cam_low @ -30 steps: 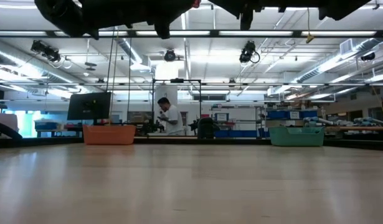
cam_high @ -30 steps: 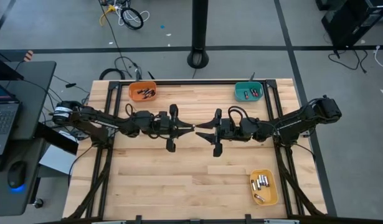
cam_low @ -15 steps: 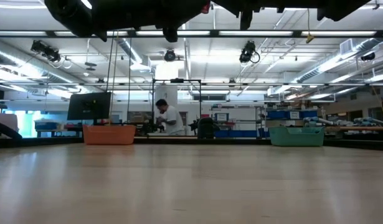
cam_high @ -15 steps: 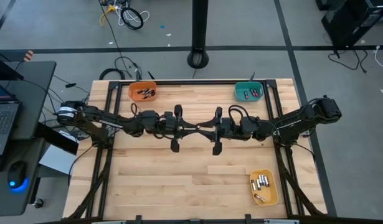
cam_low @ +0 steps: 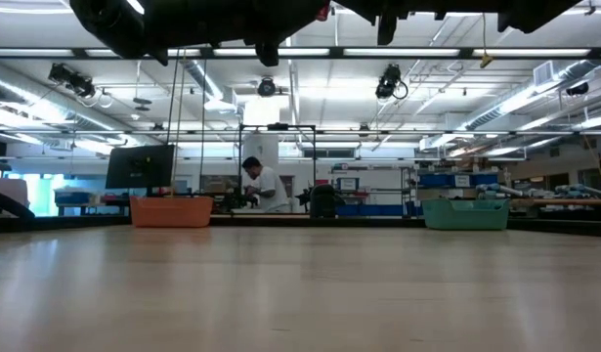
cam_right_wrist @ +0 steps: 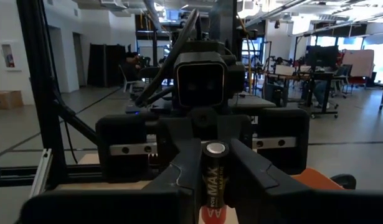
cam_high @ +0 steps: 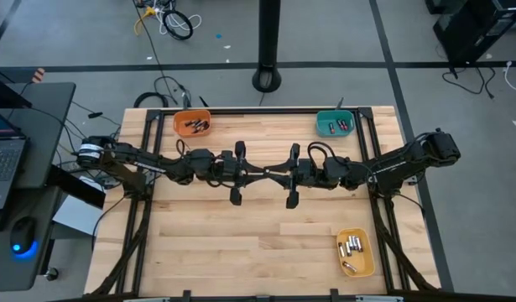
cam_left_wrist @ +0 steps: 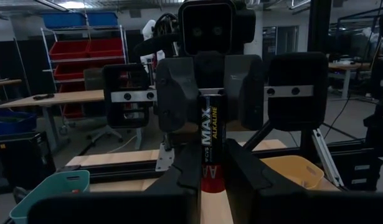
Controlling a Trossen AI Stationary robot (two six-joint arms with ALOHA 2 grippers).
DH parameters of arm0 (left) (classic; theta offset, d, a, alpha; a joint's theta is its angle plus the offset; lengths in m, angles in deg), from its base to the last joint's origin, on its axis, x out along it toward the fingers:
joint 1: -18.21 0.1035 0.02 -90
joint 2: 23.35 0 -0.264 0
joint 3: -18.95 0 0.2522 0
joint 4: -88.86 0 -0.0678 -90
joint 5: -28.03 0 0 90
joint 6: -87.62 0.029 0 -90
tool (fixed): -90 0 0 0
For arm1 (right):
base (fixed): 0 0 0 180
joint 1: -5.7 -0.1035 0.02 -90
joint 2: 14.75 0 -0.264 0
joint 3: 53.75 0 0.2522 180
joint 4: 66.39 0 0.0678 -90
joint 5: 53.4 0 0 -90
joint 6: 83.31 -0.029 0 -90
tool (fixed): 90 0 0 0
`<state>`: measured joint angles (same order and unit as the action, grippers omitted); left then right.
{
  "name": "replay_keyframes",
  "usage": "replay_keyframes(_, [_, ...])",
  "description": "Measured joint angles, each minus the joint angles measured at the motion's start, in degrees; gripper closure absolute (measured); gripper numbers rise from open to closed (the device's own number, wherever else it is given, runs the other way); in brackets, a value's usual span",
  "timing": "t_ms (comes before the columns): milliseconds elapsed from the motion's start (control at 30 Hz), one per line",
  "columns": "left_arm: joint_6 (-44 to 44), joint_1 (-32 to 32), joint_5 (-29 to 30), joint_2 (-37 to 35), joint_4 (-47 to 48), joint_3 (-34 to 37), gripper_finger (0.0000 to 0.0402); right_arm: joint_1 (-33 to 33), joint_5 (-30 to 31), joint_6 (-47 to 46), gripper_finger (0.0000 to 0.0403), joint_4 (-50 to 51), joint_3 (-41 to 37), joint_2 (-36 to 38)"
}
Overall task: Sort batteries
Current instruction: Put the black-red battery into the blue bin
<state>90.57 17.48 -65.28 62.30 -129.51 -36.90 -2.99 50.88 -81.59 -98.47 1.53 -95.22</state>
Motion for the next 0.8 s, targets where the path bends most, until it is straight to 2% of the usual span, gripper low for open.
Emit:
replay_keyframes(67, [-0.01,0.0,0.09,0.0,0.0,0.02,0.0351,0.0,0.0,0.0,0.0335,0.02,0.0,0.0])
replay_keyframes(267, [0.1,0.0,0.69,-0.09,-0.13,0.02,0.0287,0.32,0.02,0.44,0.0337,0.98,0.1,-0.04])
replay_keyframes(467, [2.87,-0.02,10.05,-0.08,4.5,0.02,0.026,2.41,0.88,1.83,0.0337,5.95,3.3,-0.04])
replay_keyframes(667, [7.61,0.0,18.47,-0.63,10.42,0.04,0.0256,6.78,1.39,3.02,0.0337,22.04,9.4,2.37])
replay_keyframes(800, [9.09,0.0,22.28,-2.57,14.7,0.09,0.0255,11.18,6.67,1.1,0.0337,37.79,12.86,6.92])
